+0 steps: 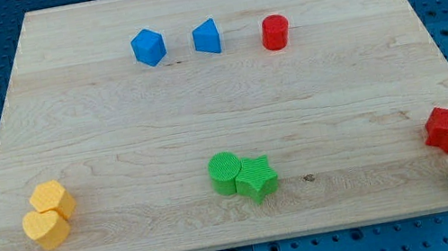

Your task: Move the red star to the center right of the board

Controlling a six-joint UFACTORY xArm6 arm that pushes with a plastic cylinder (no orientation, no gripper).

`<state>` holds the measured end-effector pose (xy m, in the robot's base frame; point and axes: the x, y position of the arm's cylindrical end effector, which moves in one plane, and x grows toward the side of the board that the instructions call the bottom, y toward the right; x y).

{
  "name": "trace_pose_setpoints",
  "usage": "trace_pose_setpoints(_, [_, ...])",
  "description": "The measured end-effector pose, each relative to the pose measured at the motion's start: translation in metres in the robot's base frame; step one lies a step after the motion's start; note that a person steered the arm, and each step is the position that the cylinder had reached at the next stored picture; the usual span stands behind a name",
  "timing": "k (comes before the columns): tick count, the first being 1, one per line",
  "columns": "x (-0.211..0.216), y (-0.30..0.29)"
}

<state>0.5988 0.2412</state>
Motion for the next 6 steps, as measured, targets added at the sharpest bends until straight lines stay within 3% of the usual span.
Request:
trace_pose_setpoints(4, [-0.061,0.0])
trace_pose_setpoints(6, [-0.069,0.013])
